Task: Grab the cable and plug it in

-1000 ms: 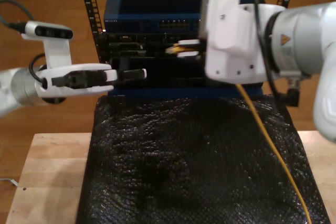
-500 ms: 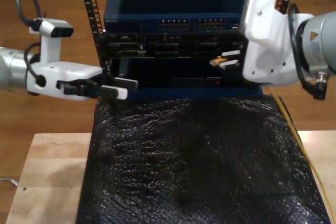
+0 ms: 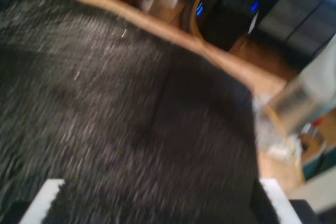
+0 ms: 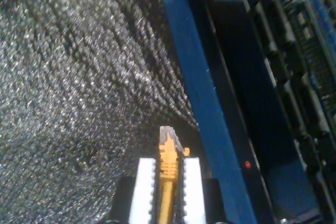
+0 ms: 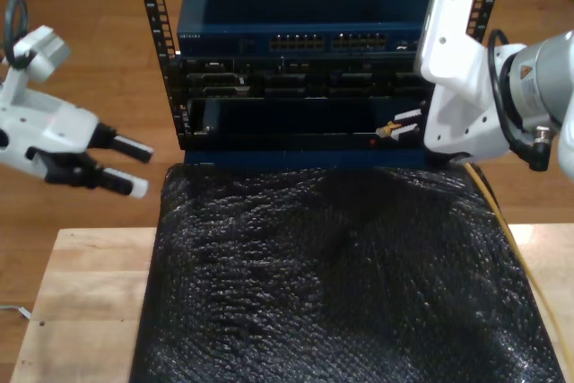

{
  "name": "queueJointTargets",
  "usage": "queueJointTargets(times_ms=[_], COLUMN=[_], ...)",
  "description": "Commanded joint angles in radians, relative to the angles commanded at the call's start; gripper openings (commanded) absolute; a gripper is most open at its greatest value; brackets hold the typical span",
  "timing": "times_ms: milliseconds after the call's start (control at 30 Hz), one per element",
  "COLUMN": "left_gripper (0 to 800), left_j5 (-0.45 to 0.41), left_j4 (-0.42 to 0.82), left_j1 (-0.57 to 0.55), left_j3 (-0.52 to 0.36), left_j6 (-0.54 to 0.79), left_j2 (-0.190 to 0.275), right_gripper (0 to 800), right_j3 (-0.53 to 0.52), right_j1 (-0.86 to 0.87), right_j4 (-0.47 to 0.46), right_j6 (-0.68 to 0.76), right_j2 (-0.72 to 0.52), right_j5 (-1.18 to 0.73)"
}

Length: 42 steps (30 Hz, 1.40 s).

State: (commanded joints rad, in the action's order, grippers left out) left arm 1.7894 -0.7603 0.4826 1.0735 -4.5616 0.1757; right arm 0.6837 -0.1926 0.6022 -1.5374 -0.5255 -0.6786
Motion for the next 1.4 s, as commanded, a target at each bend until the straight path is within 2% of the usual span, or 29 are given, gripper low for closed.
queueJointTargets(times_ms=[233,400,700,900,1067,1167,1400], left_gripper=[798,798,798,798,798,798,798], left_j5=[-0.04,-0.037,-0.023,-0.012,-0.009,-0.009,-0.015], left_j4=[0.192,0.287,0.341,0.45,0.499,0.543,0.624], left_j1=[0.002,0.014,0.198,0.301,0.428,0.494,0.589], left_j3=[-0.003,-0.012,-0.049,-0.094,-0.141,-0.175,-0.282], left_j6=[0.055,0.112,0.296,0.453,0.601,0.683,0.842], left_j2=[0.057,0.103,0.107,0.109,0.117,0.118,0.169], right_gripper=[0,0,0,0,0,0,0], right_j3=[0.005,0.041,0.091,0.106,0.124,0.133,0.146], right_j1=[0.011,0.011,0.011,0.009,0.009,0.009,0.009], right_j4=[-0.069,-0.167,-0.33,-0.353,-0.371,-0.413,-0.479], right_j6=[0.06,0.138,0.292,0.313,0.333,0.367,0.419], right_j2=[0.058,0.12,0.216,0.256,0.284,0.298,0.336], right_j5=[-0.018,-0.025,-0.064,-0.075,-0.08,-0.092,-0.098])
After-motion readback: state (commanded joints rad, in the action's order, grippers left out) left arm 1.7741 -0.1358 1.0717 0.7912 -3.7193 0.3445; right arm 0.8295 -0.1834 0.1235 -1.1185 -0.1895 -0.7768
